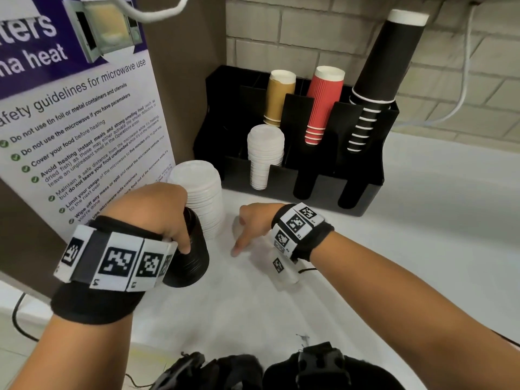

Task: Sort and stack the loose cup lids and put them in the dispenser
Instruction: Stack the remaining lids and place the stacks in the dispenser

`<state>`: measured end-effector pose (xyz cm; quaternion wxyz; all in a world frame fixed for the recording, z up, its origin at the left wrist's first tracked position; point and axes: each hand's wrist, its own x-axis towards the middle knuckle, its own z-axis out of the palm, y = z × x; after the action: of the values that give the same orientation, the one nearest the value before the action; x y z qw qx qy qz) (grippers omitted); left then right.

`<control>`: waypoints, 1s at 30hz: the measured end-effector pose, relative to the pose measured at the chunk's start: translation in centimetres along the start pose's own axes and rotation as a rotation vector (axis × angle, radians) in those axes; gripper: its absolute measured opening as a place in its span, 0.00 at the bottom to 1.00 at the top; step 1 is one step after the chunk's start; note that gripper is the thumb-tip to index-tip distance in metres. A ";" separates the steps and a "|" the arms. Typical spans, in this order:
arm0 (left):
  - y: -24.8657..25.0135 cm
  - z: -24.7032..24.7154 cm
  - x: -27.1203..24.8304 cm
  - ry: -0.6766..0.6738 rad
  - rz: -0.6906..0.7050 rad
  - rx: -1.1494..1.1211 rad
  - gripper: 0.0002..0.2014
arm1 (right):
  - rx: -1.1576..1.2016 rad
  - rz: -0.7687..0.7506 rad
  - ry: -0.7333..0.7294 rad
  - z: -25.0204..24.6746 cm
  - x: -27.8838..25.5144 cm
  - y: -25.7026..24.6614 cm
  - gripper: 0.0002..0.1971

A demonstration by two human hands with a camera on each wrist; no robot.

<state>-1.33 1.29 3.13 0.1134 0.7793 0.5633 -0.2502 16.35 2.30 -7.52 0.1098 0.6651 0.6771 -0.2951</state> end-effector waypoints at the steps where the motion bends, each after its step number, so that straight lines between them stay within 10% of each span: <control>1: 0.1 0.2 -0.1 -0.002 0.003 0.018 0.35 | -0.008 -0.015 -0.002 0.0 -0.1 0.1 0.20; 15: 3.5 0.3 0.7 0.045 0.217 0.090 0.38 | 0.317 -0.151 -0.214 1.0 -0.9 2.1 0.52; 30: 7.1 -0.9 2.8 0.141 0.536 0.087 0.32 | 0.740 -0.374 0.082 2.3 -2.3 5.2 0.46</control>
<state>6.23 1.57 1.74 0.1025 0.9201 0.3321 -0.1806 20.98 -1.17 -9.48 -0.2191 0.5366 0.6382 -0.5067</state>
